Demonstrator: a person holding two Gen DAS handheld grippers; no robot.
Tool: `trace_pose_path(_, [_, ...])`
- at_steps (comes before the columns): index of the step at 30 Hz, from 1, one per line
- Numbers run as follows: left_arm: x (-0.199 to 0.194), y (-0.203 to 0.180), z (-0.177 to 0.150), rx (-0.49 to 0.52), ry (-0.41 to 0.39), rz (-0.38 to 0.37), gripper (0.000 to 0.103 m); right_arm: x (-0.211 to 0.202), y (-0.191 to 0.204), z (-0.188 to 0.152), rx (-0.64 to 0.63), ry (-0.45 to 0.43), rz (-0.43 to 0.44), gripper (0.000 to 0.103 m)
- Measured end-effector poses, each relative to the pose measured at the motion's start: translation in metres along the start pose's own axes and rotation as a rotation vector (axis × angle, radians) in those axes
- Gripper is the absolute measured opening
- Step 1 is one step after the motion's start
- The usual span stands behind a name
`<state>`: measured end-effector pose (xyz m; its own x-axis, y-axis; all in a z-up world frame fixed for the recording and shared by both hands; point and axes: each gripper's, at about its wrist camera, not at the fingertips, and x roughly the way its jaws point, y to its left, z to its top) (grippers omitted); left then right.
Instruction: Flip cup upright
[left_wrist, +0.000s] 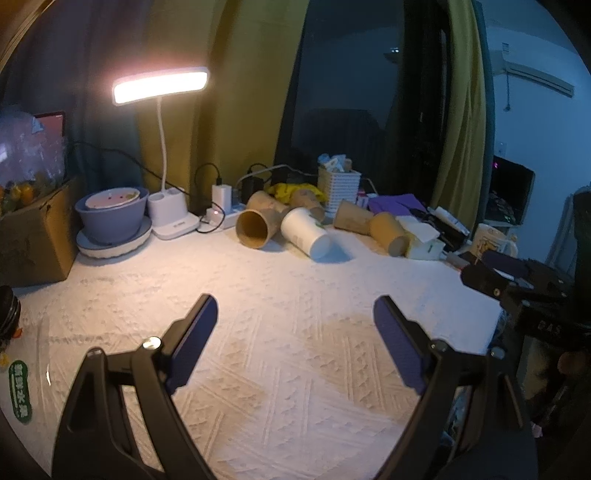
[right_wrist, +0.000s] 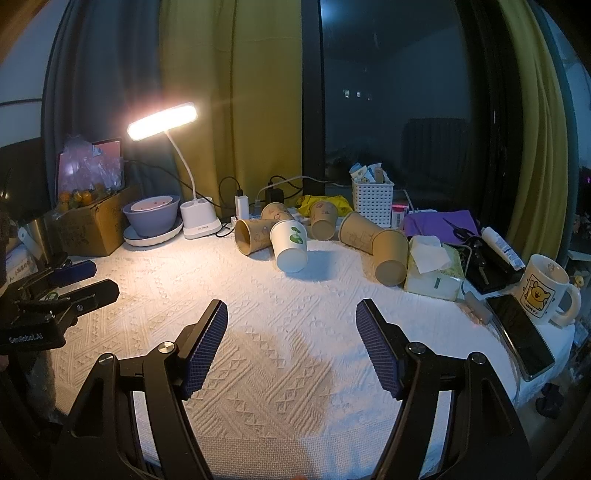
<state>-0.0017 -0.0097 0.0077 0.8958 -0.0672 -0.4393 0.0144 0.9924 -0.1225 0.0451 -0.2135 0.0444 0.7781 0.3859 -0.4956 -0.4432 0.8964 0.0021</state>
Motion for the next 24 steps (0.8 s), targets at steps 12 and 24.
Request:
trace_pose_path(12, [0.029, 0.002, 0.019, 0.039, 0.037, -0.027, 0.088, 0.016, -0.008, 0.014, 0.000, 0.031, -0.007, 0.074])
trace_pose_path(24, [0.096, 0.016, 0.051, 0.060, 0.129, -0.029, 0.088, 0.077, -0.028, 0.037, 0.029, 0.110, -0.022, 0.074])
